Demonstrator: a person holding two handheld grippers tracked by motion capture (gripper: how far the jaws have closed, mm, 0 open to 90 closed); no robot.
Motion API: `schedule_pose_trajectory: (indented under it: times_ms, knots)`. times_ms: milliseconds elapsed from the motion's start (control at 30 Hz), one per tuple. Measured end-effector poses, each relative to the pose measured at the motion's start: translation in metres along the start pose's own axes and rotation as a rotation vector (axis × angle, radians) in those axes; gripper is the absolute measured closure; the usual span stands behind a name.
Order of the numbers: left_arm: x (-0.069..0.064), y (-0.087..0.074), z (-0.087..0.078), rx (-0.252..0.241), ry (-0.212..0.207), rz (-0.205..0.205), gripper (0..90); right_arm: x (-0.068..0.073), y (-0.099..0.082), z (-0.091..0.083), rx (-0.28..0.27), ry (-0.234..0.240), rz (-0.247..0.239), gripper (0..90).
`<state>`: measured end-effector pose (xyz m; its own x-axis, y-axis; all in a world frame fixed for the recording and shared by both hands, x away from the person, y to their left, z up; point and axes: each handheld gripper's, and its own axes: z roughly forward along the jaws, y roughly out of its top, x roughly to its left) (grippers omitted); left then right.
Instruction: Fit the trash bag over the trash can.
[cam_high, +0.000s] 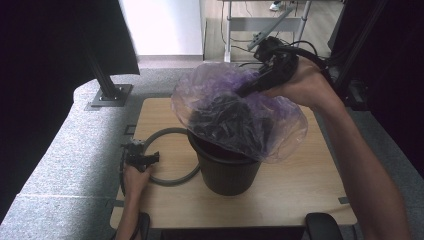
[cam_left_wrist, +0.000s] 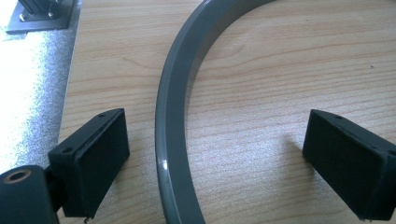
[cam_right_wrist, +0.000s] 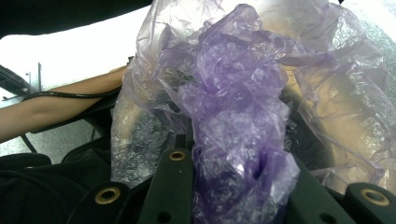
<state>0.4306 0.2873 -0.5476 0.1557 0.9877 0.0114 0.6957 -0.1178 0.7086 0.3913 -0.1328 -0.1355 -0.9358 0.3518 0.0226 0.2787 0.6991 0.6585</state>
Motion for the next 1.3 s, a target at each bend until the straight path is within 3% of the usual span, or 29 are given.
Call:
schedule_pose_trajectory:
  times_ms: [200,400,600,733,833,967,1300]
  knots:
    - [0.0,0.0,0.0,0.002,-0.001,0.003,7.1,-0.004,0.003,0.032,0.049,-0.001,-0.009,79.1]
    - [0.0,0.0,0.0,0.001,-0.002,0.002,7.1,-0.013,-0.006,0.054,0.092,-0.005,0.009,79.1]
    - [0.0,0.0,0.0,0.001,-0.002,0.002,7.0,-0.024,-0.025,0.063,0.151,-0.062,0.03,78.8]
    - [0.0,0.0,0.0,0.001,-0.001,0.002,7.0,-0.025,-0.034,0.062,0.156,-0.062,0.032,78.8]
    - [0.0,0.0,0.0,0.001,-0.002,0.003,7.0,-0.026,-0.041,0.064,0.144,-0.036,0.046,78.8]
    - [0.0,0.0,0.0,0.001,-0.002,0.003,7.0,-0.028,-0.047,0.074,0.165,-0.039,0.047,78.6]
    - [0.0,0.0,0.0,0.001,-0.003,0.004,7.0,-0.013,-0.031,0.107,0.13,0.07,0.001,78.6]
